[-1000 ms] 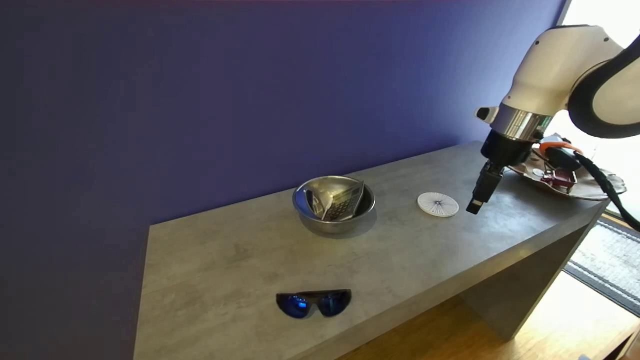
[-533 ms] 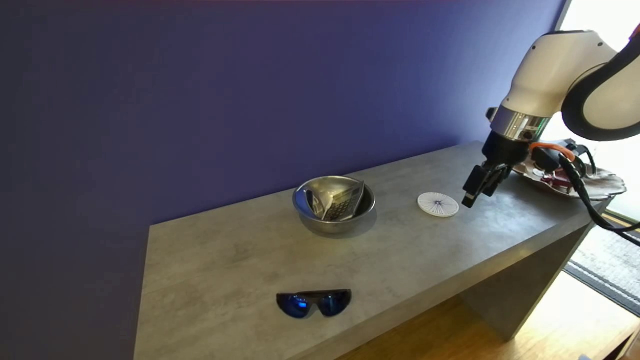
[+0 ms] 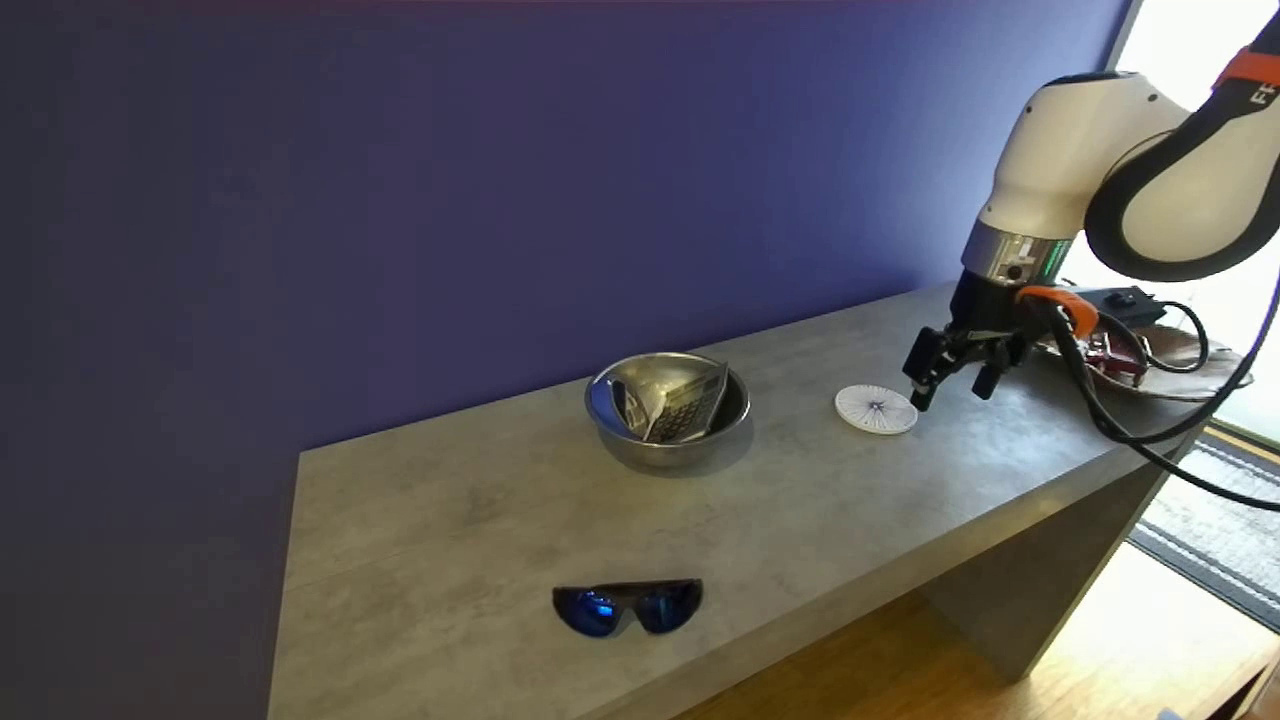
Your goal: Move the white thing to the right
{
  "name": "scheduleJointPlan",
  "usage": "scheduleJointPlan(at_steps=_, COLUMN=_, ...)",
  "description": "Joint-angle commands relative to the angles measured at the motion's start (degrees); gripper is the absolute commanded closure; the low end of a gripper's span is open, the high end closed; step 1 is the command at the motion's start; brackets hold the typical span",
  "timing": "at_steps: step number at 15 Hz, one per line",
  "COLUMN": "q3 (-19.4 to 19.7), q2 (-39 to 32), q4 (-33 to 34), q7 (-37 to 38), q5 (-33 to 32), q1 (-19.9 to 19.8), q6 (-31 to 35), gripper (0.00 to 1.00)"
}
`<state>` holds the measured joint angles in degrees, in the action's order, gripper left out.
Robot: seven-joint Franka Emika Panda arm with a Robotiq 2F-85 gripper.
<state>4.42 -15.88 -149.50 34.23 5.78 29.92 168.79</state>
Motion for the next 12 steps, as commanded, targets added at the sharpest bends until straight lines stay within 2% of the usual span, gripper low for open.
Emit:
scheduleJointPlan(at_steps=1, q3=-5.00, q2=-3.01, q4=7.17, q7=3.39, q5=1.61, q1=-3.24, q6=-10.48, gripper=0.00)
scheduleJointPlan(at_steps=4, q3=-8.38, q2=-4.23, q4=10.34, q7=2.29, q5=1.27, q1=-5.54, q6=-13.32, gripper=0.00)
scheduleJointPlan(at_steps=5, q3=-7.57, q2=-2.86, q4=8.15, q7=3.55, q5=-0.59, q1=-5.27, q6=-11.64, gripper=0.00)
scheduleJointPlan(at_steps=7, q3=-8.52, q2=-3.61, q4=9.45, q7=3.37, q5=-0.34, q1=-5.77, q6=-12.20, gripper=0.00)
scheduleJointPlan(at_steps=8, q3=-7.11, q2=-4.64, q4=9.66, q7=7.30, q5=-1.19, q1=-4.25, q6=-10.08, gripper=0.00)
scheduleJointPlan(at_steps=12, q3=-7.71, q2=-5.97, q4=9.26, q7=13.46, q5=1.72, q1=-4.61, q6=-4.86, gripper=0.00)
